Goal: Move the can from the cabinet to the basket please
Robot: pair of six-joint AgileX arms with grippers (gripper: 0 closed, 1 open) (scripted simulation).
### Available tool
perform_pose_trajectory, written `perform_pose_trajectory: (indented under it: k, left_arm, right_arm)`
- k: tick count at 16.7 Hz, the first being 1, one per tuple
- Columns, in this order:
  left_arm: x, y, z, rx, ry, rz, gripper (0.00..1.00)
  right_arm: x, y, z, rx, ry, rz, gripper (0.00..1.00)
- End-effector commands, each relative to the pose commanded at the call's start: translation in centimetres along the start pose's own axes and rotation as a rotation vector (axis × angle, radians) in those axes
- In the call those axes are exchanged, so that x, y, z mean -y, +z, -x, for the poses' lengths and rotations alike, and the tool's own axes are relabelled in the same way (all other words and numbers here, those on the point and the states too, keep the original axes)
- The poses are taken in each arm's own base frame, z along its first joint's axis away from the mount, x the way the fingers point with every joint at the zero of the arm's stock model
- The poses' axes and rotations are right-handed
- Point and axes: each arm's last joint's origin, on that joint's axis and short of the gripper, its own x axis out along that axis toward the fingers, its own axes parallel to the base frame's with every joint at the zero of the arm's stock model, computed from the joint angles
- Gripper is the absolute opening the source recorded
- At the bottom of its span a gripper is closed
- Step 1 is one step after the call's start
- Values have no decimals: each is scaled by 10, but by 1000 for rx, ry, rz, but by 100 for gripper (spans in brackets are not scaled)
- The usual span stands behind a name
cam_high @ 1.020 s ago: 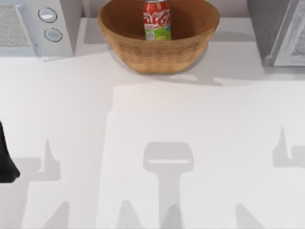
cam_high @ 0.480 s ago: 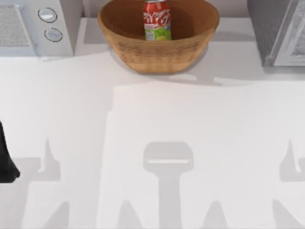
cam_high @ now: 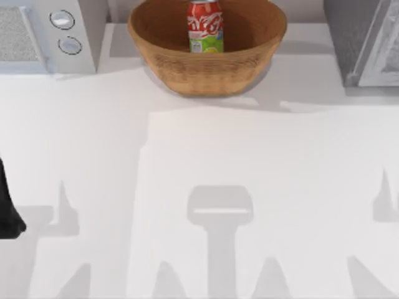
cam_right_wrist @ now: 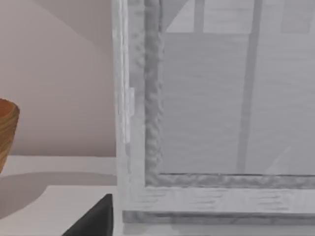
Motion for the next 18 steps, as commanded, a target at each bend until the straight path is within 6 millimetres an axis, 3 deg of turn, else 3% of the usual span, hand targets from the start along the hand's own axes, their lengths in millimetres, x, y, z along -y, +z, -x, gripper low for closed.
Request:
perform_pose_trajectory:
  k: [4, 9, 14, 18]
  left_arm:
    - [0, 0, 0, 0, 0, 0, 100]
    - [0, 0, 0, 0, 0, 0, 100]
    - [0, 0, 0, 0, 0, 0, 100]
    - [0, 0, 0, 0, 0, 0, 100]
  right_arm:
    - [31, 16, -24, 1, -2, 14, 100]
    - [97, 10, -49, -29, -2, 10, 100]
    - [161, -16, -45, -48, 1, -5, 100]
    - [184, -29, -36, -52, 2, -10, 100]
